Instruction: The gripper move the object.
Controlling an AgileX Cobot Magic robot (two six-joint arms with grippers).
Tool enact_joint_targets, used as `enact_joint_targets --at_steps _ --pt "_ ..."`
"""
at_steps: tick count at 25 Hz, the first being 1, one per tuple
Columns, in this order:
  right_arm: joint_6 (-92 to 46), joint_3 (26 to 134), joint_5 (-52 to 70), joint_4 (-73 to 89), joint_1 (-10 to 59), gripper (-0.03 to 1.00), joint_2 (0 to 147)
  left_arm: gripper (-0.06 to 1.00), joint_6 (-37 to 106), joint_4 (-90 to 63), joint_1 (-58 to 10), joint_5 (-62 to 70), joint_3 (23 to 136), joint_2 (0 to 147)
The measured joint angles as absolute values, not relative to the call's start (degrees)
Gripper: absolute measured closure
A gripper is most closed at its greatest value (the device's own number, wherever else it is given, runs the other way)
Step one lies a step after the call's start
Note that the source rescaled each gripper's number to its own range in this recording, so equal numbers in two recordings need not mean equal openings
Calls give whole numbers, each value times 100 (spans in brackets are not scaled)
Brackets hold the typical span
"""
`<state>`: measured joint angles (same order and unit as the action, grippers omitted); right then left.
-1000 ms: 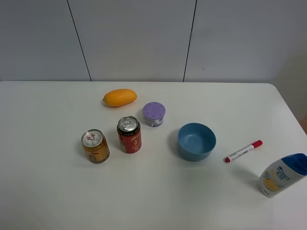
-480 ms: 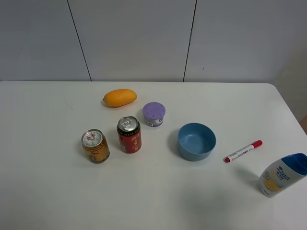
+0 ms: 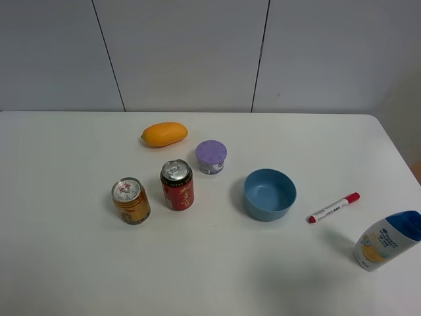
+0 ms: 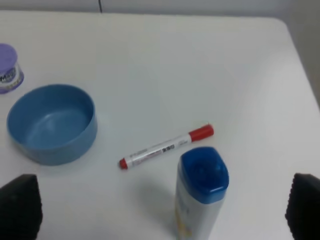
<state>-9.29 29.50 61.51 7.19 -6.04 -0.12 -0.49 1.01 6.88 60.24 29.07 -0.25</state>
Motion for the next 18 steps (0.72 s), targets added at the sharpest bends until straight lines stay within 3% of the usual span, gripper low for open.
enact_joint_targets --at_steps 18 --pt "-45 2905 6139 215 -598 -3 -12 -6 -49 101 688 6024 2907 -25"
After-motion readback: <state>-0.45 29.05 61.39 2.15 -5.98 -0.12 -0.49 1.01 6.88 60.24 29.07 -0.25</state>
